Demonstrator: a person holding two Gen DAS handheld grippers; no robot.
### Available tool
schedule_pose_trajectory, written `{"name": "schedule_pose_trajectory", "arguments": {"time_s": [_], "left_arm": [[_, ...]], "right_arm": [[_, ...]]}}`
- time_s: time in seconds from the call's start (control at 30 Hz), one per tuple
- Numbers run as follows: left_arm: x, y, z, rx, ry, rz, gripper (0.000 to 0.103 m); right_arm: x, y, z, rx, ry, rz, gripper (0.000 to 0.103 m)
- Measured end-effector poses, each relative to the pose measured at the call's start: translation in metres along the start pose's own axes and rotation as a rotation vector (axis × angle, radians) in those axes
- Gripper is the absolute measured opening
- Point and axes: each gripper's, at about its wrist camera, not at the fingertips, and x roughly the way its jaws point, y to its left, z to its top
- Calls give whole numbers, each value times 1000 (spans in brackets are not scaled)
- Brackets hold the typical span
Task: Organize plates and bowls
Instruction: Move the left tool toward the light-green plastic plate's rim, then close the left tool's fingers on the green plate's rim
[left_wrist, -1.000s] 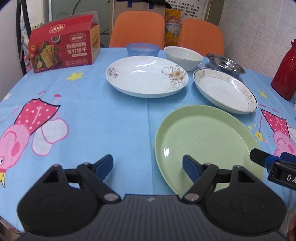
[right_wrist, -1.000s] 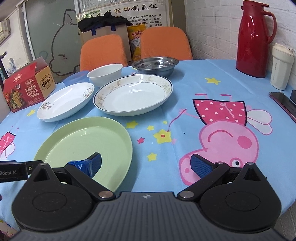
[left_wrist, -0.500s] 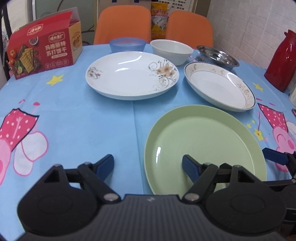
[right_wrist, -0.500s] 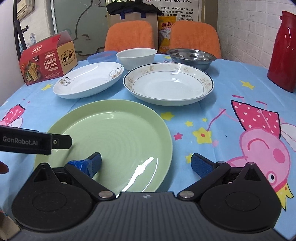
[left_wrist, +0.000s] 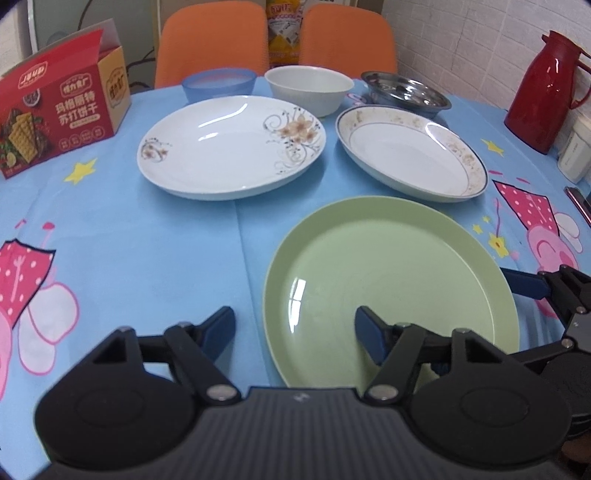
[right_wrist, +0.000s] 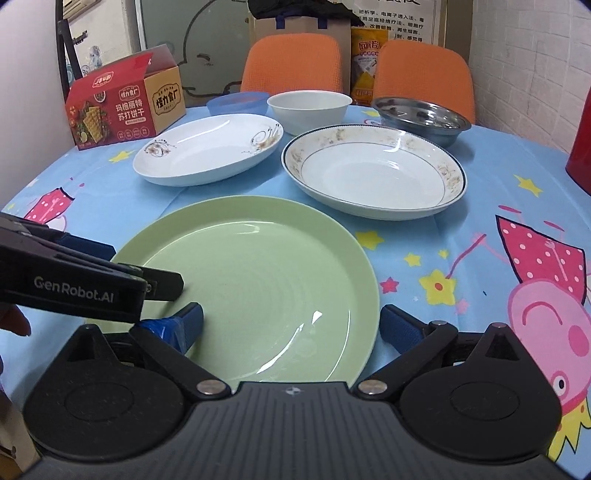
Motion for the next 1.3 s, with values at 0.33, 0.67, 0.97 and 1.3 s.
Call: {"name": "schedule_pose_trajectory", "arguments": {"time_s": [0.33,0.67,0.97,1.3], "left_arm": [[-8,-8,-1,18,-19,22,44],[-36,44,-16,-94,-63,157,44],[-38,95,-29,-183,-43,208,44],[-29,109,-31,-212,-73,181,46]], "right_arm": [[-2,14,-1,30,-25,-31,84],[2,64,13,10,-55,70,85],[25,112,23,-52,-22,133,85],[32,121,23,-96,-11,135,86]]}}
